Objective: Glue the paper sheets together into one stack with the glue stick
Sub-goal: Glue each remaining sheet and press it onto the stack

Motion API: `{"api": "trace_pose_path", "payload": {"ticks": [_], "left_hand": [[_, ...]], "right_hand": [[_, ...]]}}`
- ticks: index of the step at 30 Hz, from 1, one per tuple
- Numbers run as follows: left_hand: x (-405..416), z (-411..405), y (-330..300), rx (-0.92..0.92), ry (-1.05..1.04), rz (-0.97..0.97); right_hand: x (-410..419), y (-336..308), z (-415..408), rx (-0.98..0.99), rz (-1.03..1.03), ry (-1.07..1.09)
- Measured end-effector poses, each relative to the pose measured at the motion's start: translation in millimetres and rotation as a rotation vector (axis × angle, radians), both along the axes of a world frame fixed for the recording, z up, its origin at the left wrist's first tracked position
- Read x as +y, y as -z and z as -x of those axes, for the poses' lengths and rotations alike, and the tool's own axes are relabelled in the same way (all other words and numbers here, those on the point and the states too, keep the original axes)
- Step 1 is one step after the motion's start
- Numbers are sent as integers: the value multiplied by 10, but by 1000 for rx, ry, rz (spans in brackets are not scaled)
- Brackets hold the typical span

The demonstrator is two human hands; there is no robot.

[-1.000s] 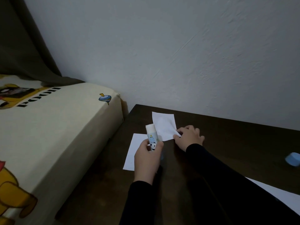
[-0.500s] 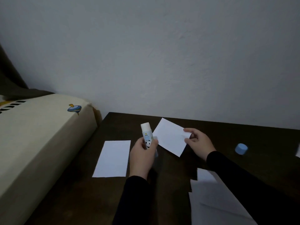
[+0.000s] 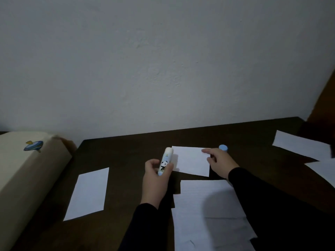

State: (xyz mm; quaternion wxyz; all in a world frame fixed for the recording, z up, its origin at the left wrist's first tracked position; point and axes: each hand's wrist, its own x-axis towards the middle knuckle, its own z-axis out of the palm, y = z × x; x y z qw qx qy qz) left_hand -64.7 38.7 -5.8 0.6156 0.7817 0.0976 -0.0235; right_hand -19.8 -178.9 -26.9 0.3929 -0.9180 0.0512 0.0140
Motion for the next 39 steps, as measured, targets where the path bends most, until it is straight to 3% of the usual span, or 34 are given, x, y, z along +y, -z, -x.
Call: {"api": "trace_pose_path", "payload": {"ticks": [7, 11, 17, 20, 23, 25, 30, 39], "left_hand": [[-166, -14, 60, 22, 14, 212], [-231, -55, 47, 62, 31, 372], [-384, -198, 24, 174, 28, 560], [-467, -264, 8, 208, 63, 566], [-538, -279, 72, 168, 128, 361], [-608, -245, 89, 50, 190, 142], [-715, -172, 148, -209, 352, -164], [-753, -129, 76, -284, 498, -325]], "right_hand": [[-160, 159, 88, 38, 231, -98], [-225, 248, 189, -51, 359, -178], [-239, 288, 267, -129, 383, -207], [-251, 298, 249, -126, 412, -227], [-279, 323, 217, -100, 419, -256], [-289, 329, 206, -113, 406, -256], [-279, 351, 213, -205, 378, -225], [-266, 321, 232, -213, 400, -241]]}}
